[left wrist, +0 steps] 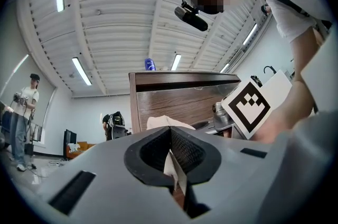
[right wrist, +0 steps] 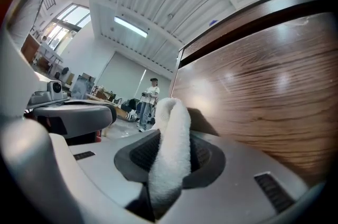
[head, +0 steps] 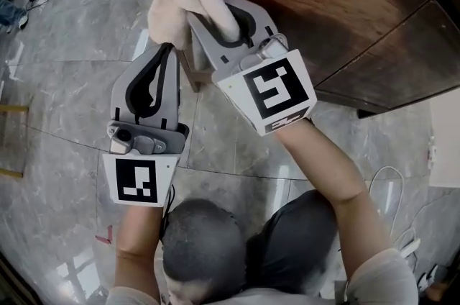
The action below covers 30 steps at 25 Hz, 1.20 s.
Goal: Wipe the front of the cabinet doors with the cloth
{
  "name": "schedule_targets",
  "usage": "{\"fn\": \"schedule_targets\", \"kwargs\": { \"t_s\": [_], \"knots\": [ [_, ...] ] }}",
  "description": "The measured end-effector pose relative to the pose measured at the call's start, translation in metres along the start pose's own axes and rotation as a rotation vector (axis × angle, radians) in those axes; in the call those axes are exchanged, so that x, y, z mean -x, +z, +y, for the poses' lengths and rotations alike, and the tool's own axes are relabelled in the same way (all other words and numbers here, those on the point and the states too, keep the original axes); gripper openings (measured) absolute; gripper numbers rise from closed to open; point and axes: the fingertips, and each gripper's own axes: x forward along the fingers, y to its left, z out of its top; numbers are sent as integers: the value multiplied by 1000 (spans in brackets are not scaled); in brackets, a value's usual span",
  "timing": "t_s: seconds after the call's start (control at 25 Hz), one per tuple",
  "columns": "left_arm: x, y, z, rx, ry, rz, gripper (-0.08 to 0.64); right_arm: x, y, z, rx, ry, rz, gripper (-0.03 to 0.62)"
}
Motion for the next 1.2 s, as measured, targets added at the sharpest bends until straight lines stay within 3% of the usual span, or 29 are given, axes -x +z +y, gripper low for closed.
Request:
{"fn": "schedule_targets", "kwargs": {
  "t_s": [0.28,0.8,1.2],
  "knots": [
    [-11,-1,-15,14,-25,-30,17,17,-8,-15,-13,12,13,107],
    [-29,0,-45,-32,-60,-9,17,68,-25,-50,-37,-25,27,107],
    [-42,4,-60,-12,-87,-30,17,98,-28,-71,-33,-83,38,107]
  ]
}}
